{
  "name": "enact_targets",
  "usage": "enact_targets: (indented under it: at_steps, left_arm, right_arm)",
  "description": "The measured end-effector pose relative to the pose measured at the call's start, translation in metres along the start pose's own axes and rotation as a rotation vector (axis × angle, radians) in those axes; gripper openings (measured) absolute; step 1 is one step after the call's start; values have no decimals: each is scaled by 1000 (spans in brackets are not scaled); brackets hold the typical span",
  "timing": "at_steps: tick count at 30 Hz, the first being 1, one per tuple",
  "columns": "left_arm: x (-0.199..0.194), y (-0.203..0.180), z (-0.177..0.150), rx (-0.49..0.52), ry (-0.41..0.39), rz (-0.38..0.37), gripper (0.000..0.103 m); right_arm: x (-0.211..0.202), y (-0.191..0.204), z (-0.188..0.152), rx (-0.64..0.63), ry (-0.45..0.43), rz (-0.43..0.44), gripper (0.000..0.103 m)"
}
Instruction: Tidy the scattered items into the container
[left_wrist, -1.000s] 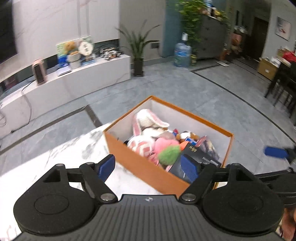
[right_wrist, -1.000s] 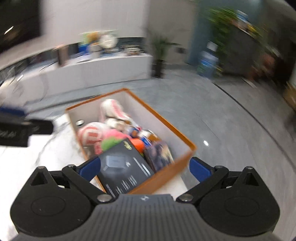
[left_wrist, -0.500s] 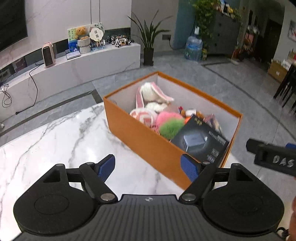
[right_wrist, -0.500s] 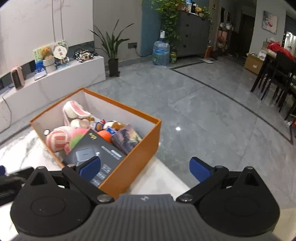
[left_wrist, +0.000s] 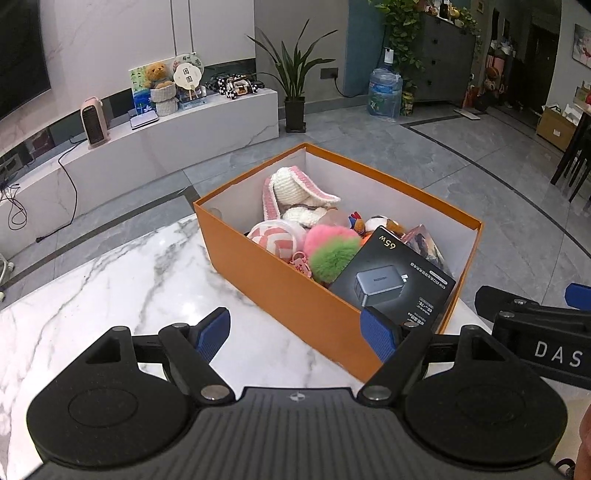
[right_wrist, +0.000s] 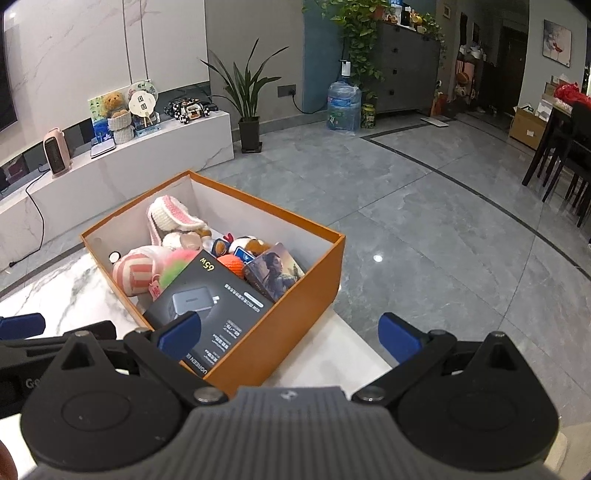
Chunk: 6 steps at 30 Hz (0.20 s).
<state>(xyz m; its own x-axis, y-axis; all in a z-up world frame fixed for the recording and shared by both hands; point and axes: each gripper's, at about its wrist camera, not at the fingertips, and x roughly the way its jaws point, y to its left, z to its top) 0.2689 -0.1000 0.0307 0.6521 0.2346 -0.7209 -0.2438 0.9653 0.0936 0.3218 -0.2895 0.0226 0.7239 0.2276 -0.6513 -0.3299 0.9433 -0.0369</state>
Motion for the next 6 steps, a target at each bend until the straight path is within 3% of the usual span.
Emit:
enact_targets:
  at_steps: [6]
  left_arm:
    - [-5,1,-2,16,-14,3,92]
  right_arm:
    - [0,2,0,-3,-1,-2,103]
